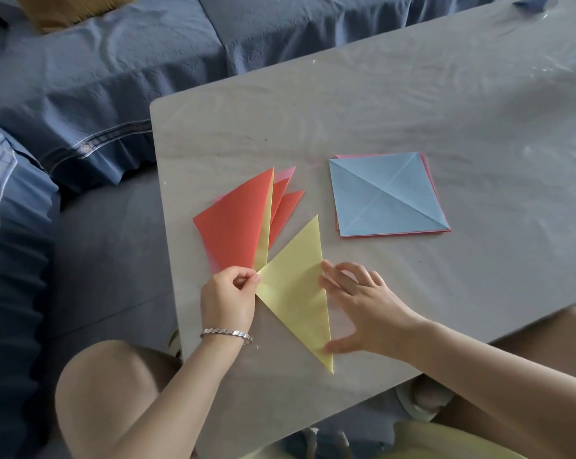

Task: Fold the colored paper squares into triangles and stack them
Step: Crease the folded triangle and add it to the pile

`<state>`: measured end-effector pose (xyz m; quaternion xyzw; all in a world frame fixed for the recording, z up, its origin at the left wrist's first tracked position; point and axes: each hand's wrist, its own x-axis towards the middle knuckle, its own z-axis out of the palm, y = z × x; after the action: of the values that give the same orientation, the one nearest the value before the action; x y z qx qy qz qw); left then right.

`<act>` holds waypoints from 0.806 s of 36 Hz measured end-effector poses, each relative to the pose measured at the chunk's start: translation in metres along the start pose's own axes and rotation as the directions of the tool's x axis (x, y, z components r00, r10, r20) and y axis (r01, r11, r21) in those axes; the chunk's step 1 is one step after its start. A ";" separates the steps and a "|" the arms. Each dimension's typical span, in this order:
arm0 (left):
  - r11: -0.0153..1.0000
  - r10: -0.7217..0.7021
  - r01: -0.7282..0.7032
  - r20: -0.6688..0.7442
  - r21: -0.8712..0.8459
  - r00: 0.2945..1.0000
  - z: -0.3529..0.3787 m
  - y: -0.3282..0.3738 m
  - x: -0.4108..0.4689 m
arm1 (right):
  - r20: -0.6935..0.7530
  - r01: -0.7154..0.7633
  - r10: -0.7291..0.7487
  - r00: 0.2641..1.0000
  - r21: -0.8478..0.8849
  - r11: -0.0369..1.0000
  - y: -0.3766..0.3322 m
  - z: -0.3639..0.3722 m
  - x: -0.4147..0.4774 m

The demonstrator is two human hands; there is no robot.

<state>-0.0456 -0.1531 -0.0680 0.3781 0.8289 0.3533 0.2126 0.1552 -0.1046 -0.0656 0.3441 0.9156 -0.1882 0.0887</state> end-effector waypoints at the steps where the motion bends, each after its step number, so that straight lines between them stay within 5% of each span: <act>1: 1.000 -0.002 0.002 0.002 -0.001 1.000 0.000 0.000 0.000 | 0.011 0.001 -0.001 1.000 -0.011 1.000 0.000 0.000 -0.001; 17: 1.000 0.011 -0.011 0.001 0.005 1.000 0.001 -0.001 0.001 | 0.169 0.001 0.015 0.986 -0.092 0.996 -0.014 -0.005 -0.007; 21: 0.996 0.042 -0.042 -0.005 -0.079 0.999 -0.007 0.006 0.004 | -0.041 0.015 -0.010 0.999 0.129 0.991 0.003 -0.016 -0.002; 25: 0.980 0.115 -0.128 -0.086 -0.155 0.990 -0.028 0.023 0.019 | -0.375 -0.084 0.164 0.912 0.222 0.972 0.044 -0.025 0.012; 29: 0.974 0.141 -0.169 -0.181 -0.152 0.973 -0.047 0.035 0.051 | -0.343 -0.208 0.267 0.900 0.199 0.958 0.076 -0.036 0.024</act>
<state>-0.0900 -0.1177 -0.0151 0.3915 0.7792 0.4677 0.1443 0.1863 -0.0229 -0.0613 0.4884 0.8492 -0.1800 -0.0889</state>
